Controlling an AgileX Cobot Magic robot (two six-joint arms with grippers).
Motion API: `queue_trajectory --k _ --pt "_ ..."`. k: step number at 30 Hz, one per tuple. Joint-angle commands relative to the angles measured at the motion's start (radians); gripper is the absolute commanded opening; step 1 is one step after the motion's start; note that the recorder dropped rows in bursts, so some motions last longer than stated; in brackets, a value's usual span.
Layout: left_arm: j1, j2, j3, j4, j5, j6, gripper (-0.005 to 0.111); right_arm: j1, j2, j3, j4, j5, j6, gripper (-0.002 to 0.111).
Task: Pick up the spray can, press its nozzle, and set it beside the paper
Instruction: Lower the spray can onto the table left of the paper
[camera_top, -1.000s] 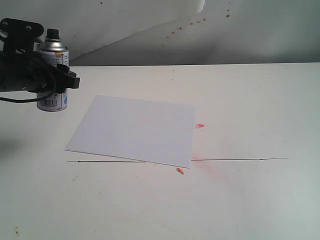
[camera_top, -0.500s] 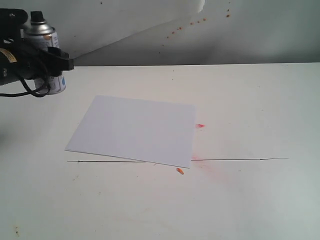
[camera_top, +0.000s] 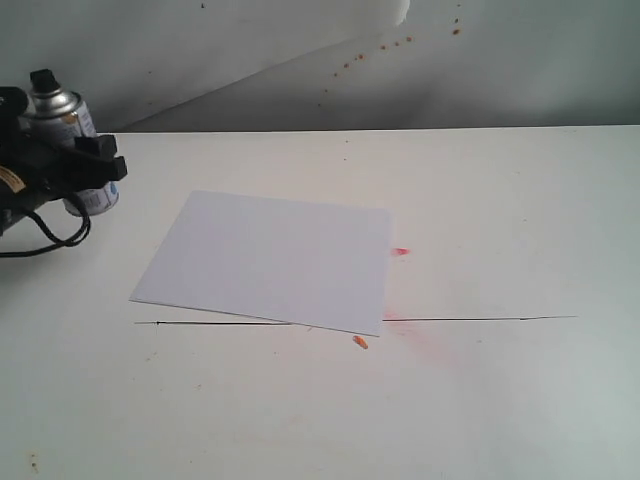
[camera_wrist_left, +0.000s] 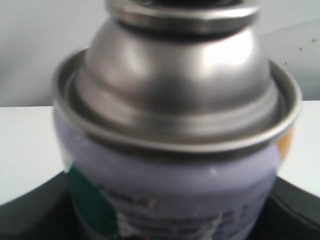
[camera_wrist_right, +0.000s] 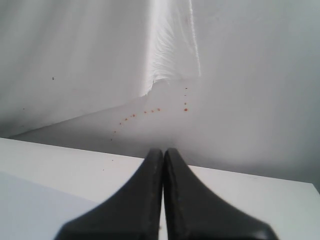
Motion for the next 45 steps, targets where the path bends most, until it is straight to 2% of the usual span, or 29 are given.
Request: queue_trajectory --k 1,13,18,24,27,31,32,34,43,45 --pt "0.001 0.092 -0.005 0.009 -0.186 0.033 0.000 0.002 -0.004 0.003 0.001 0.000 -0.005 0.000" --pt "0.001 0.285 -0.011 0.006 -0.376 0.066 0.000 0.002 -0.004 0.003 0.001 0.000 -0.005 0.000" --pt "0.001 0.325 -0.061 0.006 -0.362 0.068 0.000 0.002 -0.004 0.003 0.001 0.000 -0.005 0.000" --pt "0.001 0.329 -0.083 0.009 -0.308 0.058 0.006 0.002 -0.004 0.003 0.001 0.000 -0.005 0.000" --pt "0.001 0.329 -0.083 0.043 -0.308 0.056 0.017 0.002 -0.004 0.003 0.001 0.000 -0.005 0.000" --pt "0.001 0.329 -0.083 0.061 -0.308 0.056 0.046 0.002 -0.004 0.003 0.001 0.000 -0.005 0.000" --pt "0.001 0.329 -0.083 0.061 -0.308 0.056 0.057 0.002 -0.004 0.003 0.001 0.000 -0.005 0.000" --pt "0.001 0.329 -0.083 0.045 -0.308 0.056 0.067 0.002 -0.004 0.003 0.001 0.000 -0.005 0.000" --pt "0.001 0.324 -0.083 0.005 -0.310 -0.015 0.079 0.002 -0.004 0.003 0.001 0.000 -0.005 0.000" --pt "0.006 0.298 -0.085 0.005 -0.258 -0.024 0.082 0.002 -0.004 0.003 0.001 0.000 -0.005 0.000"
